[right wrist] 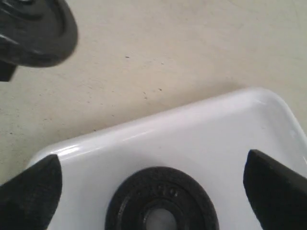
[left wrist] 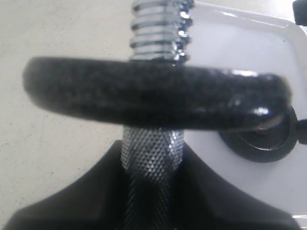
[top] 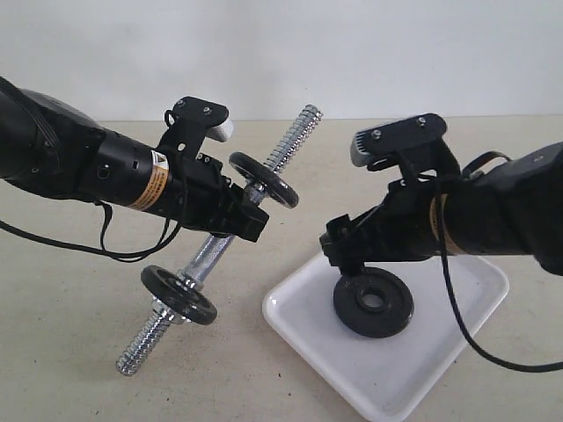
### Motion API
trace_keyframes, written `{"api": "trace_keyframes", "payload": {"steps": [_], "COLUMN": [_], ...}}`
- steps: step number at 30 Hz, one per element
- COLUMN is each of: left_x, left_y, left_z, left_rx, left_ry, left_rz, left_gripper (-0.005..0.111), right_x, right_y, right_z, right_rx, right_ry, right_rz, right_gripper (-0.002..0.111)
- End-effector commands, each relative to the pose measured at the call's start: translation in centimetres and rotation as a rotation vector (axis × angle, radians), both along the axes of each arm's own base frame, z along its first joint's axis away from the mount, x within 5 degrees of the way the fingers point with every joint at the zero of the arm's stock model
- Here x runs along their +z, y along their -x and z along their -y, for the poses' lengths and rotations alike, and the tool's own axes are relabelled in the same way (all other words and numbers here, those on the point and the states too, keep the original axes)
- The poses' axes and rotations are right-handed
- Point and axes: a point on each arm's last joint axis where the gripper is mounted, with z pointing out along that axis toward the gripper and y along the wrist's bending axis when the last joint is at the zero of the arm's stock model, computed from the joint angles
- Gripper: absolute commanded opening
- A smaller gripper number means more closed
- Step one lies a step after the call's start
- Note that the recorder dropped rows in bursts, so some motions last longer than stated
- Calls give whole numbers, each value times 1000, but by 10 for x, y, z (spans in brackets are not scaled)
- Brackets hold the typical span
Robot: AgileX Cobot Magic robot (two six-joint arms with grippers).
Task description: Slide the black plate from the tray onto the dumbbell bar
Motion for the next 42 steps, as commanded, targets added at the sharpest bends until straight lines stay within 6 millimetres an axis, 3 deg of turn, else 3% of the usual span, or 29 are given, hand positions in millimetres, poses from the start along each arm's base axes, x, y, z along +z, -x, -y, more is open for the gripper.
{"api": "trace_keyframes", "payload": {"steps": [1, 6, 11, 19, 42], "left_x": [32, 32, 32, 32, 32], "left_y": [0, 0, 0, 0, 0], "left_z": [3, 3, 3, 3, 3], "left_rx": [13, 9, 8, 6, 8], "left_ry": [88, 90, 91, 92, 91], "left_rz": [44, 42, 41, 40, 41], "left_gripper": [4, 4, 4, 4, 4], "right_x": [-5, -33, -47, -47, -55], "right_y": [1, 1, -2, -9, 1], "right_z": [-11, -17, -15, -7, -6], "right_rx": [40, 75, 52, -17, 15], "right_ry": [-2, 23, 68, 141, 127], "right_rz": [-24, -123, -144, -84, -145], "right_gripper": [92, 92, 92, 92, 92]}}
